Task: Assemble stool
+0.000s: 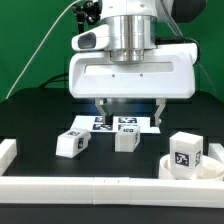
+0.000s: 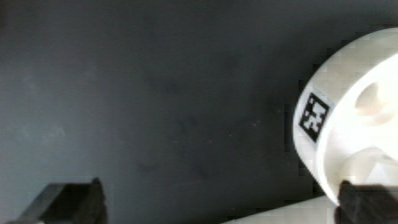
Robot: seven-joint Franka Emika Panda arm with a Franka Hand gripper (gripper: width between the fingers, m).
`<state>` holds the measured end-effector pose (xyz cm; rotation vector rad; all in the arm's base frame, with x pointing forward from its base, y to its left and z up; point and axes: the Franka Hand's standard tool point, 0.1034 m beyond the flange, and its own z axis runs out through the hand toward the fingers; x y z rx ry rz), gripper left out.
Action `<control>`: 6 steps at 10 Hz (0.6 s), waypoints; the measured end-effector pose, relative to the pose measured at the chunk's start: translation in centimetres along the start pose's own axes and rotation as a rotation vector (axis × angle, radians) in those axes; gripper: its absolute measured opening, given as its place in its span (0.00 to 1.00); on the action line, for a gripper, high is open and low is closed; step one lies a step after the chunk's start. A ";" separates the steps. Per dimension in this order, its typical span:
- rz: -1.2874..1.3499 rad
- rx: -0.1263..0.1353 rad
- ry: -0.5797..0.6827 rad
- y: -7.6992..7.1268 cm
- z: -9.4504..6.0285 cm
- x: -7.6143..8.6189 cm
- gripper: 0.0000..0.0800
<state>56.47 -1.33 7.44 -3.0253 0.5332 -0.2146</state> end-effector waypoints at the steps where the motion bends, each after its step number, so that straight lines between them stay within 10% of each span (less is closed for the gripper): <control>1: 0.039 -0.001 -0.023 1.3 0.7 -1.1 0.81; 6: 0.059 -0.009 -0.087 2.3 1.7 -3.1 0.81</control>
Offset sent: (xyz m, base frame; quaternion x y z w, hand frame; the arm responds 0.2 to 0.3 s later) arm 0.0000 0.0000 0.0000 0.0000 0.0000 0.0000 1.0000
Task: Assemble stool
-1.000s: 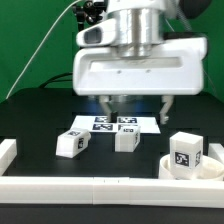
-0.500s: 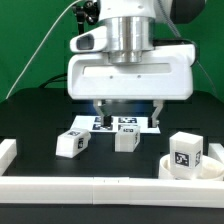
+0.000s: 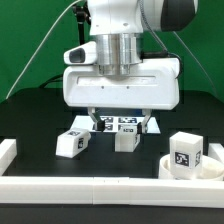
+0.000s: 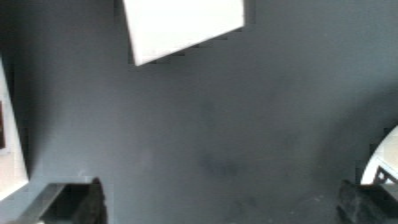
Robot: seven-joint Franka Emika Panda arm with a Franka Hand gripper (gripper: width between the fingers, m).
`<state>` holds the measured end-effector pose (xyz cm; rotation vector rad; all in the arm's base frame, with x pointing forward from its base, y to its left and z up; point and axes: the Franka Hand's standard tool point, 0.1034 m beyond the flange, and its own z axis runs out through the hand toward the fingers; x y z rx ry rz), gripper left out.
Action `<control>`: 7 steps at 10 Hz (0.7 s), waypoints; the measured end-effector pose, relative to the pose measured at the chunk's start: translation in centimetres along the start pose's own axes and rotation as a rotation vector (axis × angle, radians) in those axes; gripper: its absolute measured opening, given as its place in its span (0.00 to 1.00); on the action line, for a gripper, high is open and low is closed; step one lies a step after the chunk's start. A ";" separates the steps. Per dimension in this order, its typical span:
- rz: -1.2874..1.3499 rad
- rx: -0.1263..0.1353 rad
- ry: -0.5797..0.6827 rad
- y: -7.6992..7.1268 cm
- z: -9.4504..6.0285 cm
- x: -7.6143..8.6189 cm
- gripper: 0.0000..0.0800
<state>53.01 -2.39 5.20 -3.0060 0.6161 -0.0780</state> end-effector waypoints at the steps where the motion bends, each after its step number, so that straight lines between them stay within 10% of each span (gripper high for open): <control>1: -0.011 -0.003 -0.058 0.1 0.1 -0.5 0.81; 7: -0.006 -0.020 -0.453 0.6 1.6 -1.9 0.81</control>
Offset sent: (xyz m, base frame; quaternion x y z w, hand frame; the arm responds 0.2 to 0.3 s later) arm -0.0126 0.0008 -0.0137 0.0024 -0.1183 0.0094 0.9929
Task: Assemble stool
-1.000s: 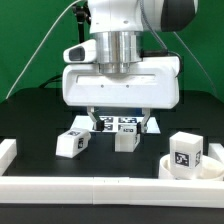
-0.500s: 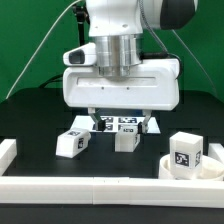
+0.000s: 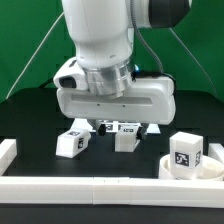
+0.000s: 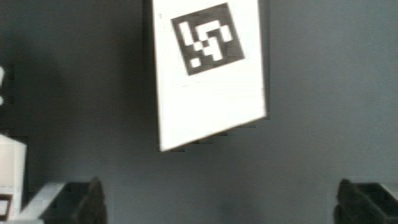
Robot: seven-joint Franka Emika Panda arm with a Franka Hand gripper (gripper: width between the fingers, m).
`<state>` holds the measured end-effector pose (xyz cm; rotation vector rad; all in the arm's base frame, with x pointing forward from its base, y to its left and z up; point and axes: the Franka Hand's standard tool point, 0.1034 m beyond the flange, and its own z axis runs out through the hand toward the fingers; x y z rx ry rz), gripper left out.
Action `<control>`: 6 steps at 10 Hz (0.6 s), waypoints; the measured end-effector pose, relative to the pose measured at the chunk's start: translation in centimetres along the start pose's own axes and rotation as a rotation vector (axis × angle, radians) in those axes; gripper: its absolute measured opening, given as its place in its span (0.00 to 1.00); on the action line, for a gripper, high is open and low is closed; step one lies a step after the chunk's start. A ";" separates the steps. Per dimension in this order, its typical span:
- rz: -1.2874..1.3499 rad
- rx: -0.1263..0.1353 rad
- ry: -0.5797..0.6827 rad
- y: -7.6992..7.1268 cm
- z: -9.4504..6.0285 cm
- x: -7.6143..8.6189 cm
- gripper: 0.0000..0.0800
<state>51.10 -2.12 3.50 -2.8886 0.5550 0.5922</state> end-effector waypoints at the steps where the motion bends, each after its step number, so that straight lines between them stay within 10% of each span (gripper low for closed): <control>1: 0.001 -0.003 -0.093 0.2 0.2 -0.6 0.81; 6: -0.028 -0.015 -0.403 0.2 1.4 -1.5 0.81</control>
Offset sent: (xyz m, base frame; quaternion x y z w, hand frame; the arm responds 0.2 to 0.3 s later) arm -0.0013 0.0125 -0.0022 0.0144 -0.1875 -0.0451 0.9811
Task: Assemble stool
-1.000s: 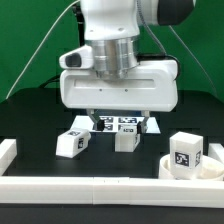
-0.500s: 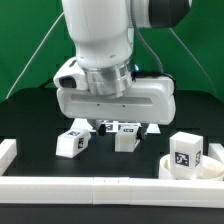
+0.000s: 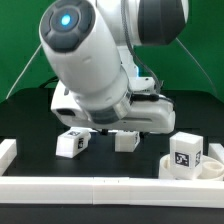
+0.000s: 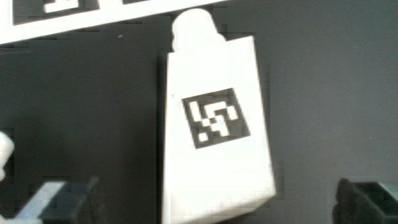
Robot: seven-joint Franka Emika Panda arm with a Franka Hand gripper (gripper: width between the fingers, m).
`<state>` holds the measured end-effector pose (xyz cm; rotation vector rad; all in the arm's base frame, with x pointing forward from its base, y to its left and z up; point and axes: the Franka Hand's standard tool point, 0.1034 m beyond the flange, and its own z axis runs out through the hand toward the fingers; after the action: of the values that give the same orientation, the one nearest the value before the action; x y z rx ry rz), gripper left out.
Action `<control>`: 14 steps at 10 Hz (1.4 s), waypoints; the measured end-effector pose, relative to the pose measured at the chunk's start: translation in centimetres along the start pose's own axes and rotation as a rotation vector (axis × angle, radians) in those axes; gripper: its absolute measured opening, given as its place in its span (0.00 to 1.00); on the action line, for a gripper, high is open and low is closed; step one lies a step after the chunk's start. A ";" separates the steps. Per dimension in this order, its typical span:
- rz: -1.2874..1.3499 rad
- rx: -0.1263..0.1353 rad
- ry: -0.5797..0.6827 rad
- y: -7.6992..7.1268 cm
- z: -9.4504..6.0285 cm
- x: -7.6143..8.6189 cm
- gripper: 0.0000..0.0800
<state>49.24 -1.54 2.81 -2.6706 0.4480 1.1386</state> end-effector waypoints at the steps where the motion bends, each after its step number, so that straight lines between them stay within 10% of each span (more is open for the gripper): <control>1: -0.003 -0.005 -0.077 -0.1 0.3 -0.3 0.81; 9: 0.003 -0.026 -0.245 0.0 2.0 -0.3 0.81; 11: 0.002 -0.027 -0.244 -0.1 2.0 -0.3 0.48; 14: 0.000 -0.026 -0.244 -0.1 2.0 -0.3 0.41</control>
Offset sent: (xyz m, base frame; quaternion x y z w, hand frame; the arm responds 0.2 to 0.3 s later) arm -0.0069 0.0031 -0.0047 -0.0093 -0.1961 0.0114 0.9805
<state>47.77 -0.84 1.69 -2.5075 0.3913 1.4560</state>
